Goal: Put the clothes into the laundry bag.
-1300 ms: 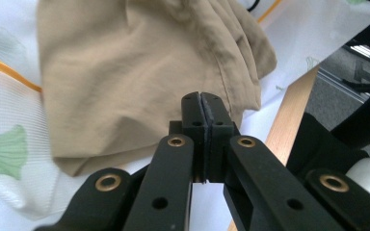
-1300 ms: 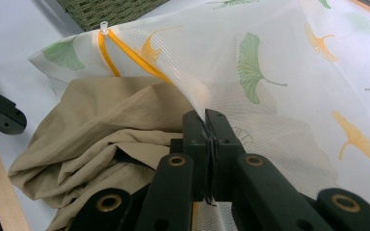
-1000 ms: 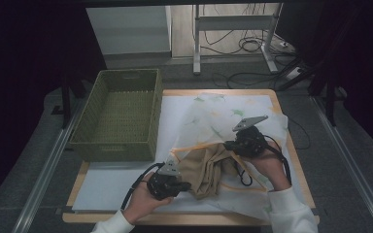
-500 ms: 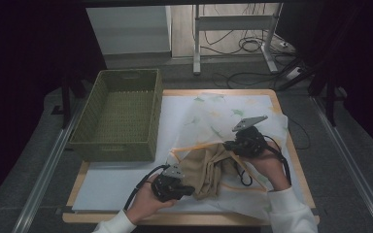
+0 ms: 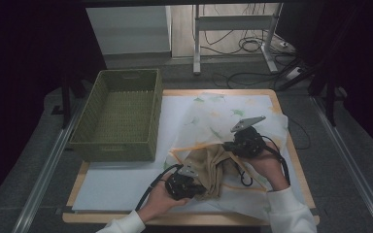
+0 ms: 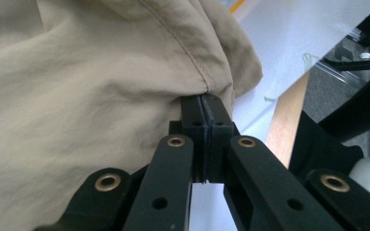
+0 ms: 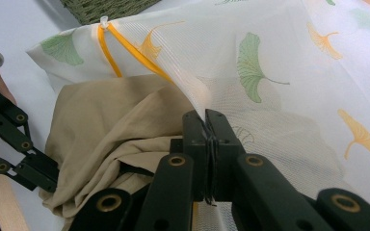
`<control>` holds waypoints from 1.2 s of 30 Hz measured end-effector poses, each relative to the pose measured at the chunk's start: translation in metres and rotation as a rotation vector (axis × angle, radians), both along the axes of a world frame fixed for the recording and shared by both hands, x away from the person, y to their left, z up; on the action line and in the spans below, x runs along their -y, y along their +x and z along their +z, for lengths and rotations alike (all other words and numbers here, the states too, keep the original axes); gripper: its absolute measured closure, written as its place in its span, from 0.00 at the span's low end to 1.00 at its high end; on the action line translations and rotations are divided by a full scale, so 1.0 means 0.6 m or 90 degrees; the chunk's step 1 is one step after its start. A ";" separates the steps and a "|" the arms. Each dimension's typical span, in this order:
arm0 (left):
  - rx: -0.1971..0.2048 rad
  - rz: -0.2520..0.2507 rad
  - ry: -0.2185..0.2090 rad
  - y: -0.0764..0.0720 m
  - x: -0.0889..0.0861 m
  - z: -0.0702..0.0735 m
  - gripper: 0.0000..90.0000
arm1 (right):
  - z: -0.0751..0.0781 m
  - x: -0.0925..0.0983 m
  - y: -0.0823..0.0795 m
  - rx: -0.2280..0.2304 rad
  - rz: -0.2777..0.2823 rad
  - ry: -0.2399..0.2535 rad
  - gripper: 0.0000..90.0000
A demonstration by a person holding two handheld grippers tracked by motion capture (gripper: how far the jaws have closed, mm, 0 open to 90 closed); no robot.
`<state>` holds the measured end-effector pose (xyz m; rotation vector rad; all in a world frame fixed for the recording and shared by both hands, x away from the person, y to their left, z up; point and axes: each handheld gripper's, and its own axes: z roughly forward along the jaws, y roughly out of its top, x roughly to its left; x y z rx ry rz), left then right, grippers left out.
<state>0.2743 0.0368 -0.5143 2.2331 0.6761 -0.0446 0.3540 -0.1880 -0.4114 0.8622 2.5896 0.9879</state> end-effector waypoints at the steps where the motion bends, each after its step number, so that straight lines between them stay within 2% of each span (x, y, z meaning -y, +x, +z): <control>1: 0.002 0.003 -0.003 0.001 0.002 0.000 1.00 | 0.000 0.000 0.000 -0.001 0.000 0.000 0.97; 18: 0.017 0.025 0.002 0.023 0.028 -0.008 1.00 | 0.002 -0.001 -0.002 0.001 0.002 -0.002 0.97; 36: 0.032 0.050 -0.002 0.045 0.045 -0.006 1.00 | 0.004 0.000 -0.002 0.000 0.002 0.002 0.97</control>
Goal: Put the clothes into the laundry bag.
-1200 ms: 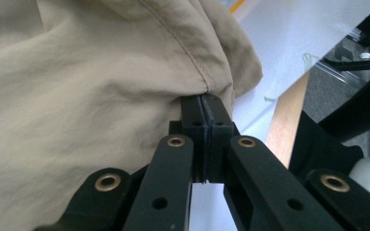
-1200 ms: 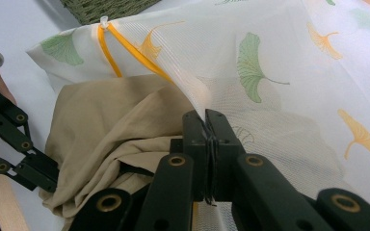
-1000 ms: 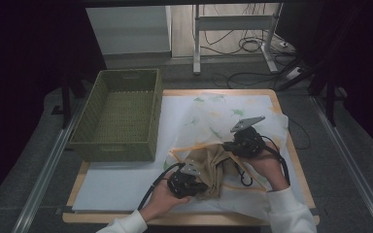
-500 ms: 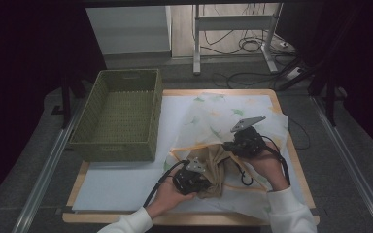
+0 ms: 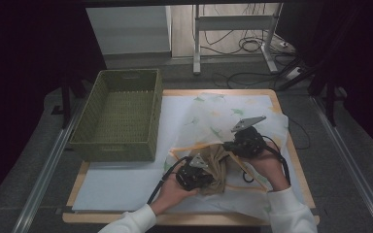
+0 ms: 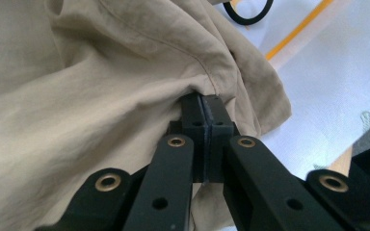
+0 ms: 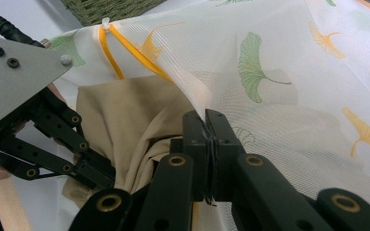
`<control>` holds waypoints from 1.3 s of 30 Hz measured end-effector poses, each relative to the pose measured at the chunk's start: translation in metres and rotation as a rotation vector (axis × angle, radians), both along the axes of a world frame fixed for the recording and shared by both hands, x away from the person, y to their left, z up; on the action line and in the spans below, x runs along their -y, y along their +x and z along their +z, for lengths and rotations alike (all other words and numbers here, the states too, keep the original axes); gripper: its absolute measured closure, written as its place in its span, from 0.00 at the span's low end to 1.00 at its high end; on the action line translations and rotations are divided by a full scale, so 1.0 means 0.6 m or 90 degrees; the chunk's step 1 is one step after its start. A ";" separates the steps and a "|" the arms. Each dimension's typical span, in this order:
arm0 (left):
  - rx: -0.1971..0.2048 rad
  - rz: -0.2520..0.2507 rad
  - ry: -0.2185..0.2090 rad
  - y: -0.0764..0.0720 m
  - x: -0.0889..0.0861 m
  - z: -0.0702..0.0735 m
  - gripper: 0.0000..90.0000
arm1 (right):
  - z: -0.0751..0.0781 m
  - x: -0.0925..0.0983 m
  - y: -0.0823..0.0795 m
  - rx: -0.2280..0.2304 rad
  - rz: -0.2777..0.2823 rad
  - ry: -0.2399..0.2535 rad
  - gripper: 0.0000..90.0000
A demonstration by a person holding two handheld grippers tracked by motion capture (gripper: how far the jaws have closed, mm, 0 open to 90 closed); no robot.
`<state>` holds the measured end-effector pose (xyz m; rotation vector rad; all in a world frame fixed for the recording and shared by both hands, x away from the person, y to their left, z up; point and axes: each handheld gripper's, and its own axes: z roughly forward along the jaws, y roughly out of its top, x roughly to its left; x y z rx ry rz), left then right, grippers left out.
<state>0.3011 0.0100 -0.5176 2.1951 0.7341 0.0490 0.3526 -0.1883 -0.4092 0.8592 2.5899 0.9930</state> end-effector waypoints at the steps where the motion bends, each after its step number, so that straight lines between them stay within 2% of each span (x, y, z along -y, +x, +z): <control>1: 0.001 0.001 0.002 0.001 0.001 0.000 1.00 | 0.000 0.000 0.000 0.000 0.000 0.000 0.97; 11: 0.001 0.010 -0.001 0.014 0.007 -0.004 1.00 | -0.001 0.000 0.000 0.000 0.002 -0.002 0.97; 18: 0.025 0.014 0.013 0.019 0.013 -0.004 1.00 | -0.001 0.000 0.001 0.000 0.001 0.000 0.97; 29: 0.028 0.027 0.006 0.027 0.018 -0.005 1.00 | -0.001 0.000 0.000 -0.001 0.002 -0.002 0.97; 35: 0.042 0.033 0.012 0.034 0.028 -0.006 1.00 | -0.003 0.002 0.002 -0.002 0.004 0.002 0.97; 39: 0.061 0.034 0.019 0.037 0.032 -0.005 1.00 | -0.003 0.003 0.003 -0.006 0.002 0.004 0.97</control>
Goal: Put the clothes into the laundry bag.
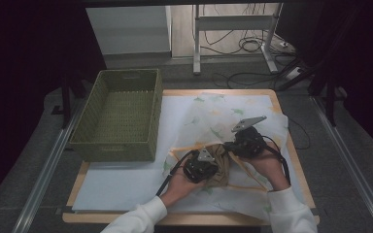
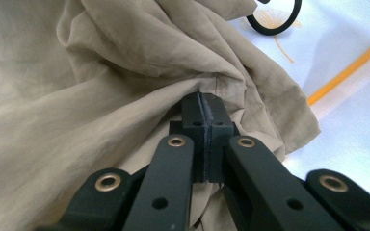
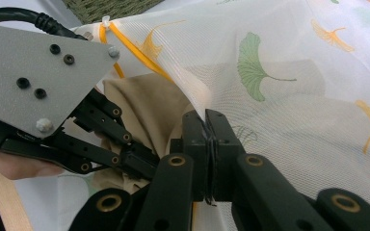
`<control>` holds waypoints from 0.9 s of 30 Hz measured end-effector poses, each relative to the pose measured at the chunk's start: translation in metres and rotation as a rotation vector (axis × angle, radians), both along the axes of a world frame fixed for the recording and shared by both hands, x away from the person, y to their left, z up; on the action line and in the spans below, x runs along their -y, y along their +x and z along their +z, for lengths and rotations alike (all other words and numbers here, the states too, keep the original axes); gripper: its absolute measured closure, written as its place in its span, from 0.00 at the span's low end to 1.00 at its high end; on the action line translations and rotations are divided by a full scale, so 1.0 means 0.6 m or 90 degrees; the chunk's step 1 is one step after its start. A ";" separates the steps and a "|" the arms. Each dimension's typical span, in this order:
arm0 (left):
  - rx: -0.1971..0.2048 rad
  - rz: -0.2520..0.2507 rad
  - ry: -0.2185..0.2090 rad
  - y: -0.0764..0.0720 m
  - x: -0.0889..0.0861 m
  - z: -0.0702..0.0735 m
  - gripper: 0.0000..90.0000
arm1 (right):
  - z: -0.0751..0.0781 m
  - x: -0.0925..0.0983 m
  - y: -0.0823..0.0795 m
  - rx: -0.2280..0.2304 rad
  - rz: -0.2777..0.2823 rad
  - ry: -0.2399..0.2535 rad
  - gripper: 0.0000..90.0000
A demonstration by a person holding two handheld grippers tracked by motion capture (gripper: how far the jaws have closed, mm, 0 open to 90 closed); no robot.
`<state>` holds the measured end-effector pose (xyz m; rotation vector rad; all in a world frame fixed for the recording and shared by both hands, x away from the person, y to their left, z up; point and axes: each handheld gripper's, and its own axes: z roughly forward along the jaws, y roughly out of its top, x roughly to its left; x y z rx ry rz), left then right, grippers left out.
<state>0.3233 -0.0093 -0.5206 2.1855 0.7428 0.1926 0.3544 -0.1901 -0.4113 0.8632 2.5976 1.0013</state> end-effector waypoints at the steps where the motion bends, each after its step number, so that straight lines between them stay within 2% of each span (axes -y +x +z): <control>1: 0.001 0.000 0.001 0.001 0.001 -0.001 1.00 | 0.000 0.000 0.000 0.000 0.000 0.000 0.97; 6: 0.003 0.005 -0.003 0.007 0.002 -0.002 1.00 | 0.000 0.000 0.000 0.000 0.000 0.000 0.97; 11: 0.016 0.013 0.002 0.014 0.007 0.000 1.00 | 0.000 -0.001 0.000 0.001 0.002 -0.001 0.97; 27: 0.027 0.029 0.002 0.031 0.015 -0.002 1.00 | 0.001 0.001 0.000 0.004 0.001 0.001 0.97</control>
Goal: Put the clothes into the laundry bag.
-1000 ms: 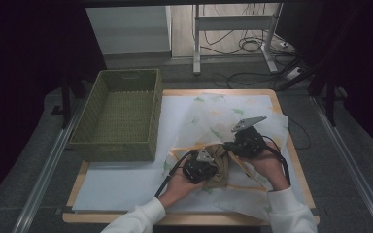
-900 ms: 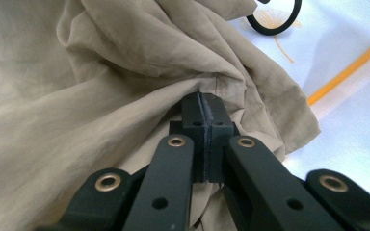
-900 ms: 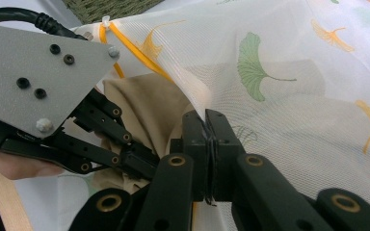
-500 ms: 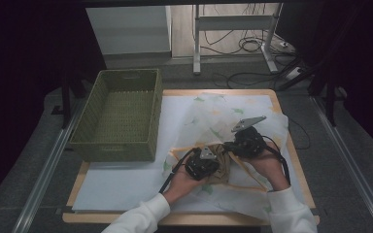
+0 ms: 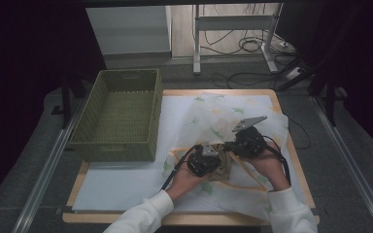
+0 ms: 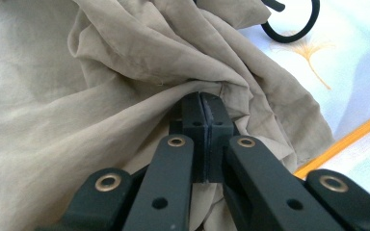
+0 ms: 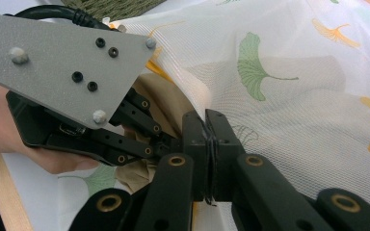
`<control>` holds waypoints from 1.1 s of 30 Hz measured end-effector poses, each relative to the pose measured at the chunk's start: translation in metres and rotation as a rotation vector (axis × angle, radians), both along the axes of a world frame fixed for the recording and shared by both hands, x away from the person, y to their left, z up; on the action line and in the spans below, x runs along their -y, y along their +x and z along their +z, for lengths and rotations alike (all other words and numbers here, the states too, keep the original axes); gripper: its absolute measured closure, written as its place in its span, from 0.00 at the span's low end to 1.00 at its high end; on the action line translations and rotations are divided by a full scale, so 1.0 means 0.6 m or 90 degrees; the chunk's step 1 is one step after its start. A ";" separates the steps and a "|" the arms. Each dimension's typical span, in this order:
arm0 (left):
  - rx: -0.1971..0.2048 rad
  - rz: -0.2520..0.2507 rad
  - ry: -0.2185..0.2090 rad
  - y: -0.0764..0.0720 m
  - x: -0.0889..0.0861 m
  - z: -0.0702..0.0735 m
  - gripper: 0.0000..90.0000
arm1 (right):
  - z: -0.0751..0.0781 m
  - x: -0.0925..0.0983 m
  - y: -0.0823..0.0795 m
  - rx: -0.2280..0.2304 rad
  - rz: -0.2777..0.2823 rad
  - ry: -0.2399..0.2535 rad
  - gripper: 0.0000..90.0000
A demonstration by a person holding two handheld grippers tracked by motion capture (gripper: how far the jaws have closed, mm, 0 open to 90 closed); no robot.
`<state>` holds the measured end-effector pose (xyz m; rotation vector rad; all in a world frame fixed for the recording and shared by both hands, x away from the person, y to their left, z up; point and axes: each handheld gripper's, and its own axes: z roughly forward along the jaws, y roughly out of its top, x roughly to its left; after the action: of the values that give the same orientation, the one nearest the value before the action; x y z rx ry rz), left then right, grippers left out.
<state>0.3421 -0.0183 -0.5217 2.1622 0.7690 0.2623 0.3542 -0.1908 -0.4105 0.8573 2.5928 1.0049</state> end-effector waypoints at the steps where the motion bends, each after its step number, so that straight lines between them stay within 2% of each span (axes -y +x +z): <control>1: 0.000 -0.001 0.002 0.001 -0.001 0.000 1.00 | 0.000 0.000 0.000 0.000 0.000 -0.001 0.97; 12: 0.007 0.013 -0.010 0.009 -0.001 -0.002 1.00 | 0.000 -0.001 -0.001 -0.001 -0.001 -0.001 0.97; 26: 0.026 0.032 -0.010 0.026 0.005 -0.005 1.00 | 0.000 -0.001 -0.001 0.001 -0.003 0.002 0.97; 33: 0.023 0.035 -0.014 0.025 0.006 -0.006 1.00 | 0.000 0.001 0.000 0.001 -0.003 0.002 0.97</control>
<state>0.3568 -0.0216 -0.5250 2.1119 0.8085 0.3179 0.3542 -0.1911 -0.4106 0.8614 2.5874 1.0086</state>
